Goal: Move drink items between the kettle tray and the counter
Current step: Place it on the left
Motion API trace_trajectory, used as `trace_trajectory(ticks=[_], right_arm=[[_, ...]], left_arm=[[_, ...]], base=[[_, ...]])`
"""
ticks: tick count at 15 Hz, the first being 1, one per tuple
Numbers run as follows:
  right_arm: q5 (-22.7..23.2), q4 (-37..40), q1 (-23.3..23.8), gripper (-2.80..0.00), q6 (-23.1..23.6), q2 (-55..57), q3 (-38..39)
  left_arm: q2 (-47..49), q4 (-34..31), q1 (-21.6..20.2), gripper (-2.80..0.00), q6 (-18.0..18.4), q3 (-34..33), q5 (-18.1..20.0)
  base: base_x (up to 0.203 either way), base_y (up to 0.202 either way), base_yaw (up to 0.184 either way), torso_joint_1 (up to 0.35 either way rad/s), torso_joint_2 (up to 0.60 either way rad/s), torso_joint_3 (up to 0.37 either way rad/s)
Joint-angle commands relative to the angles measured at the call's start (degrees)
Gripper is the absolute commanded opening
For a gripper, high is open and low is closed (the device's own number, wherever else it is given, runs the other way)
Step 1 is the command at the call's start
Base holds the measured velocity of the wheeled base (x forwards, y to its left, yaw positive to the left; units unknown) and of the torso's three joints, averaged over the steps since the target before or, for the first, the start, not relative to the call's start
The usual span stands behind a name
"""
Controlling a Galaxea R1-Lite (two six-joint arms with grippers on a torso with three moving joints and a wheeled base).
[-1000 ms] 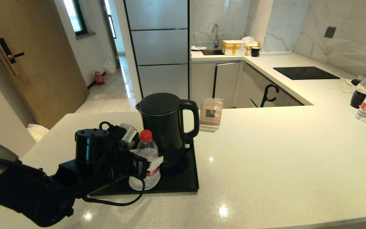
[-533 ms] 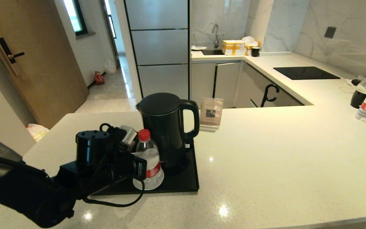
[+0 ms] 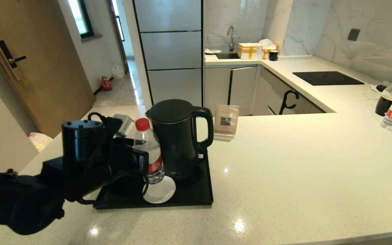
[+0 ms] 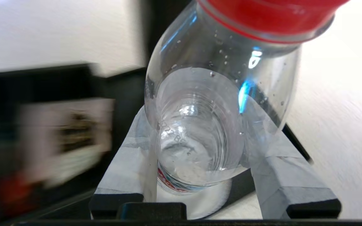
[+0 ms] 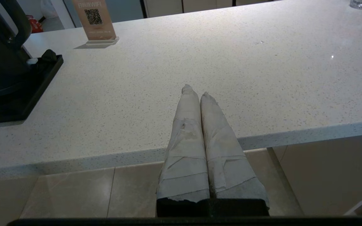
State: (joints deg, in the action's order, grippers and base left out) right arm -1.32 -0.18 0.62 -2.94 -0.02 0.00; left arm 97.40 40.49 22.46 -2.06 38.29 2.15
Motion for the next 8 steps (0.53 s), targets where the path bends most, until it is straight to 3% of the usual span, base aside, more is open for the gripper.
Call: trace_trajectory(ticks=[1, 4, 6, 8], right_arm=[[0.0, -0.1, 0.0, -2.80, 0.0, 0.0, 0.0], [0.0, 0.0, 0.0, -2.80, -0.1, 0.0, 0.0], [0.0, 0.0, 0.0, -2.80, 0.0, 0.0, 0.0], [0.0, 0.0, 0.0, -2.80, 0.0, 0.0, 0.0]], left_arm=[[-6.9, -6.6, -1.1, -2.80, -0.1, 3.6, -1.9], [-15.8, -18.7, -7.8, -2.80, -0.8, 8.8, -2.8], [-20.0, -23.1, -16.9, -2.80, -1.5, 9.5, -3.3], [-21.7, -25.5, -19.1, -2.80, -2.0, 9.8, -3.6]], base=[[0.000, 0.000, 0.000, 0.000, 0.00, 0.000], [0.000, 0.000, 0.000, 0.000, 0.00, 0.000], [0.000, 0.000, 0.000, 0.000, 0.00, 0.000], [0.000, 0.000, 0.000, 0.000, 0.00, 0.000]])
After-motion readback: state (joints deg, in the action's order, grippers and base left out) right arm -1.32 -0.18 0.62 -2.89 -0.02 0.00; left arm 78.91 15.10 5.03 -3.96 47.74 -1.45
